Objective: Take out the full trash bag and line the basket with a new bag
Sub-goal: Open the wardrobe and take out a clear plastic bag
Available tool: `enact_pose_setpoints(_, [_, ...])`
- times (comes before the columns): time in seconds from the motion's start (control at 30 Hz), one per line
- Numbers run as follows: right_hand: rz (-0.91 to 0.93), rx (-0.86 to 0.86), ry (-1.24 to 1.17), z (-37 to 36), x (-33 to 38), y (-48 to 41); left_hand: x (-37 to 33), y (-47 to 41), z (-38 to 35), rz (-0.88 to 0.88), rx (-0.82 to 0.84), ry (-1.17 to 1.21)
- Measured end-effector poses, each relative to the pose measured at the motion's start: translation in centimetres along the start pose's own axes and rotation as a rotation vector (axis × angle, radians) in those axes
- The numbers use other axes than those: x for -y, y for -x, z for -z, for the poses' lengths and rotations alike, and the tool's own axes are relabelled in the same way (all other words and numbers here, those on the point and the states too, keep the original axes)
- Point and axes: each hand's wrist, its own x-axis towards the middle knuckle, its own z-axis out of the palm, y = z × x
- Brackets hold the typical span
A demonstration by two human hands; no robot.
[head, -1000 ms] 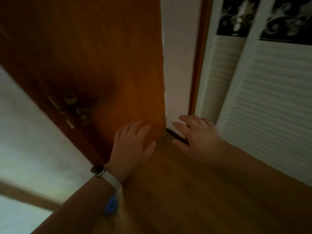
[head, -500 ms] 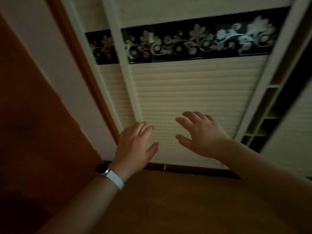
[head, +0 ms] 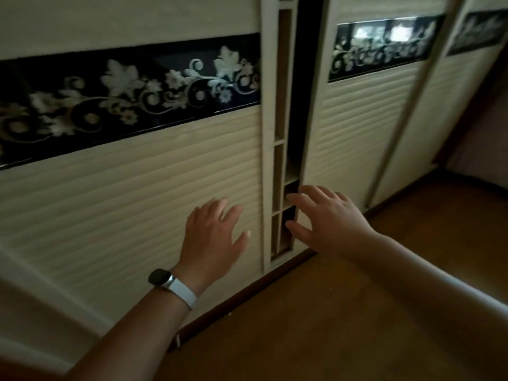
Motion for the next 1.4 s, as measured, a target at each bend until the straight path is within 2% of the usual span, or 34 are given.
enact_pose_setpoints(0.27, [-0.353,0.009,0.067,-0.8,-3.2,-1.7,0.3,-10.3,-4.6,-0.332,0.082,0.066])
enact_pose_setpoints(0.4, [-0.480,0.035,0.077,-0.9,-5.0,-0.7,-2.1,-13.3,-6.6,-0.448,0.109,0.181])
enact_pose_setpoints(0.6, [-0.621,0.009,0.075,-1.4,-9.7,0.7,-7.8,-17.5,-9.4,-0.582,0.165,0.223])
enact_pose_setpoints(0.93, [-0.705,-0.035,0.038,-3.6,-23.8,2.9,-21.2,-25.0,-14.6,-0.681,0.204,0.187])
enact_pose_setpoints(1.23, [-0.712,-0.070,0.028,-0.5,-39.0,4.8,-35.6,-31.9,-16.8,-0.720,0.154,0.171])
enact_pose_setpoints(1.4, [-0.734,-0.073,0.045,0.3,-44.5,6.4,-40.6,-34.8,-18.0,-0.771,0.120,0.182])
